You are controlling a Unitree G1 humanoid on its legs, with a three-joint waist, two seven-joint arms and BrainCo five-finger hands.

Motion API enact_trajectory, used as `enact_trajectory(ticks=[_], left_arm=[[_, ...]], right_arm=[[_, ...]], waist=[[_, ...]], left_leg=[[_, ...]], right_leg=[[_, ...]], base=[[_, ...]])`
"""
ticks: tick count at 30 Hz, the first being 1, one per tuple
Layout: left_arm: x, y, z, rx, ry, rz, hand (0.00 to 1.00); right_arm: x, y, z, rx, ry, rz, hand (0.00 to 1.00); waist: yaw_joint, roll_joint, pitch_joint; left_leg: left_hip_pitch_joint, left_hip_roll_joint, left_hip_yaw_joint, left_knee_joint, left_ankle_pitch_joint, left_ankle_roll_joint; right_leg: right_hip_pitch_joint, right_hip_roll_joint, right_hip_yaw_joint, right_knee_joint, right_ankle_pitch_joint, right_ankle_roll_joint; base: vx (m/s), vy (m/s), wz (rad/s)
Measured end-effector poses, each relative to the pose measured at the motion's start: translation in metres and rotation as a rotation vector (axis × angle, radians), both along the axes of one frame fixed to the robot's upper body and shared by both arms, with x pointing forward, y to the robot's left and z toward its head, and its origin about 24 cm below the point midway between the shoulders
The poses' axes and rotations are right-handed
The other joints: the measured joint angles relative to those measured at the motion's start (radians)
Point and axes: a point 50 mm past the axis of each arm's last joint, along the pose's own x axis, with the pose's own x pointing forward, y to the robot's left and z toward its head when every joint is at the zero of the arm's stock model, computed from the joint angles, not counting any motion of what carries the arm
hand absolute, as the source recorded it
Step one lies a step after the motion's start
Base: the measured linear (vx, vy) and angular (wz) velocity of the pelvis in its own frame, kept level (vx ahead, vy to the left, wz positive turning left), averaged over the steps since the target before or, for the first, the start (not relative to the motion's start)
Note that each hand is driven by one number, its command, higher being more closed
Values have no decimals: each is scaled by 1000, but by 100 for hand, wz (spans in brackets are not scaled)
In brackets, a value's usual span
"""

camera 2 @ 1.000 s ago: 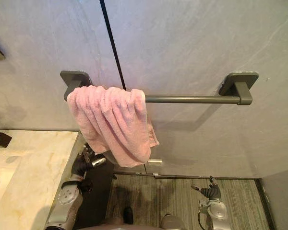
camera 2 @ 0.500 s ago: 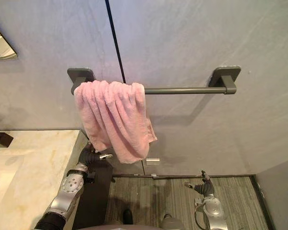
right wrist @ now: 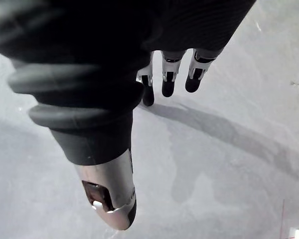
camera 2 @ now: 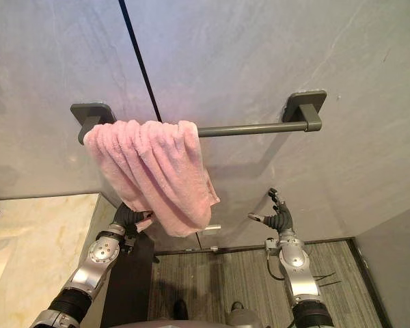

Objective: Organize washtable

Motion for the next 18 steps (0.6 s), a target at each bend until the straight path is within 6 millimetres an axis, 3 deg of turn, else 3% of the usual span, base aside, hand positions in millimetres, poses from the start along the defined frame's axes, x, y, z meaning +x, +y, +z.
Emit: enact_trajectory(ticks=[6,13,15,16,18], left_arm=[[0,-2,0,0,0,-8,100],[-1,-12,-3,-7,7,-43,100],[-2,-12,-3,-7,7,-44,100],[-2,-13,-3,-8,7,-47,100],[-2,-15,-3,-9,8,-52,100]], right_arm=[[11,22,13,-38,-24,204,0],[29,73,26,-41,-59,452,0],[32,82,28,-46,-64,497,0],[35,87,30,-50,-68,518,100],[41,93,33,-42,-79,522,100]], waist=[[1,1,0],[7,1,0],[23,1,0],[28,1,0],[30,1,-1]], left_leg=[[-4,0,-20,-1,9,-1],[-35,-1,-67,-9,26,-2],[-36,-1,-68,-9,27,-3],[-38,-1,-70,-9,31,-1],[-46,-4,-77,-9,35,0]], right_leg=[[1,1,-17,-3,10,-2],[1,3,-57,-37,32,-3],[2,4,-57,-40,34,-4],[3,5,-58,-45,38,-4],[4,4,-69,-55,44,-5]], base=[[-55,-11,8],[-76,-13,16],[-17,-8,6],[0,0,0],[-9,-15,12]])
